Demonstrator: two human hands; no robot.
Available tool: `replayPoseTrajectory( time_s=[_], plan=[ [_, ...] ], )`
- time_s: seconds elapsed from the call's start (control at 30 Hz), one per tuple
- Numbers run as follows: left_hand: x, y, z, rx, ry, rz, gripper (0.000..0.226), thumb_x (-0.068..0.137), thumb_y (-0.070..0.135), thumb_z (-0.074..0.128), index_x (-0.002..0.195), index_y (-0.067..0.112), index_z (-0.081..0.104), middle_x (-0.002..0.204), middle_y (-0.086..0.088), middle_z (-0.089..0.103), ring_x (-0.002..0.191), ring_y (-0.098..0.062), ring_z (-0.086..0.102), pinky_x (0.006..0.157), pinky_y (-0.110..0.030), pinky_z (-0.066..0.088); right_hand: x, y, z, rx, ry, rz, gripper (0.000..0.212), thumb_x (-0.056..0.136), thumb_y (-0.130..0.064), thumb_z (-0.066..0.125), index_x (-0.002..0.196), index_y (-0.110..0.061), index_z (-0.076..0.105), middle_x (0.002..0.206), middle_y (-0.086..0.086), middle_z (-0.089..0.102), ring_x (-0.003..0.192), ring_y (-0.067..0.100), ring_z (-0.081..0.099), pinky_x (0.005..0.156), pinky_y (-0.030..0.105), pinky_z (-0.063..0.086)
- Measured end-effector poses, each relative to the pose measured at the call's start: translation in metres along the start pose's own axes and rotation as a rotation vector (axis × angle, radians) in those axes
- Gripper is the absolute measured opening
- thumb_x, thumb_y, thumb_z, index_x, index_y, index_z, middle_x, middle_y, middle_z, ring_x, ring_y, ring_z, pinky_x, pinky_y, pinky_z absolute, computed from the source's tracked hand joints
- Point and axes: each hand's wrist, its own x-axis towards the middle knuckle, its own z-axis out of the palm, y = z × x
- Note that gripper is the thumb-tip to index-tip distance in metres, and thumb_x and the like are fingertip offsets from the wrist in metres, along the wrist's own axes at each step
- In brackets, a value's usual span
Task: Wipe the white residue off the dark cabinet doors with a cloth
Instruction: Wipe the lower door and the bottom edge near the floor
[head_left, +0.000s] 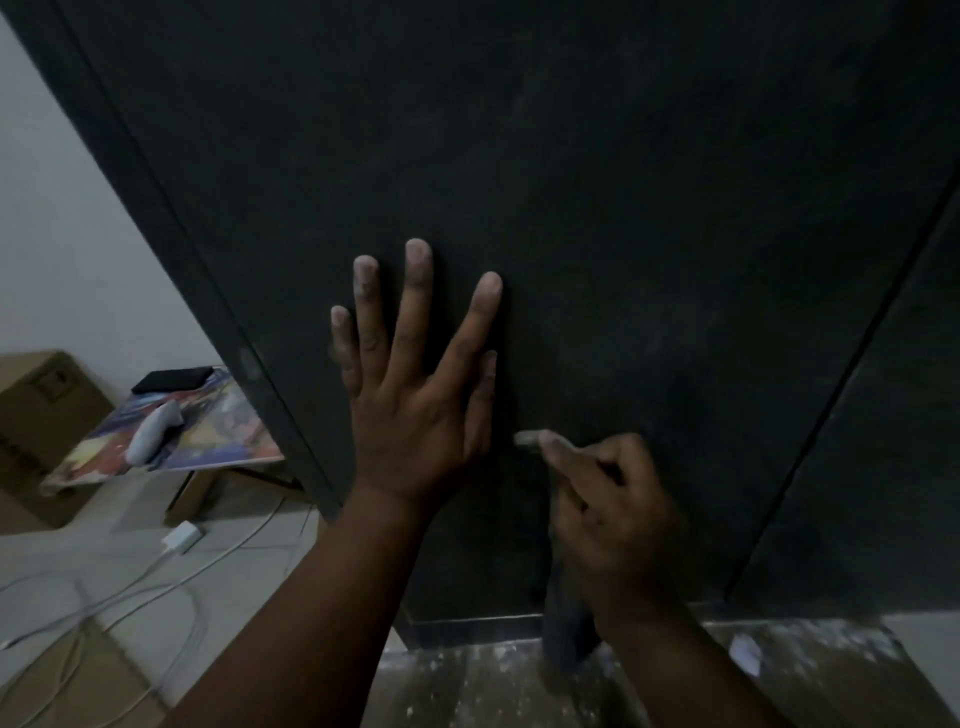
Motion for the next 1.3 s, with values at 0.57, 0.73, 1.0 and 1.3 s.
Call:
replayPoseTrajectory(
  time_s=[0.57, 0.73, 1.0, 1.3],
  plan=[
    [0.004, 0.019, 0.006, 0.0, 0.056, -0.034, 0.057, 0.105, 0.042, 0.055, 0.157, 0.024, 0.039, 0.163, -0.027, 0.026, 0.155, -0.047, 0.01, 0.127, -0.057, 0.001, 0.0, 0.024, -0.019, -0.036, 0.09, -0.041, 0.013, 0.097, -0.031, 0.068, 0.1, -0.024, 0.079, 0.088, -0.016, 0.054, 0.068, 0.011, 0.058, 0.056, 0.039, 0.053],
    [0.008, 0.028, 0.011, 0.03, 0.067, -0.04, 0.057, 0.106, 0.044, 0.053, 0.158, 0.026, 0.038, 0.162, -0.028, 0.031, 0.15, -0.054, 0.016, 0.126, -0.056, 0.003, 0.044, 0.01, -0.037, -0.049, 0.367, -0.083, 0.02, 0.098, -0.018, 0.07, 0.114, -0.008, 0.078, 0.092, -0.003, 0.052, 0.073, 0.01, 0.052, 0.066, 0.012, 0.041],
    [0.008, 0.034, 0.014, 0.065, 0.102, -0.064, 0.056, 0.105, 0.043, 0.051, 0.157, 0.025, 0.038, 0.161, -0.028, 0.033, 0.149, -0.053, 0.021, 0.127, -0.052, 0.003, 0.033, 0.013, -0.018, -0.095, 0.319, -0.206, 0.019, 0.092, -0.009, 0.076, 0.111, -0.007, 0.079, 0.081, 0.009, 0.059, 0.067, 0.017, 0.056, 0.061, 0.02, 0.045],
    [0.02, 0.06, 0.014, -0.041, 0.034, 0.084, 0.054, 0.105, 0.042, 0.058, 0.156, 0.031, 0.044, 0.166, -0.013, 0.023, 0.153, -0.05, 0.019, 0.126, -0.056, 0.005, 0.061, 0.015, -0.055, -0.065, 0.43, -0.143, 0.016, 0.094, -0.006, 0.069, 0.106, -0.002, 0.079, 0.079, 0.013, 0.056, 0.067, 0.02, 0.056, 0.063, 0.022, 0.042]
  ],
)
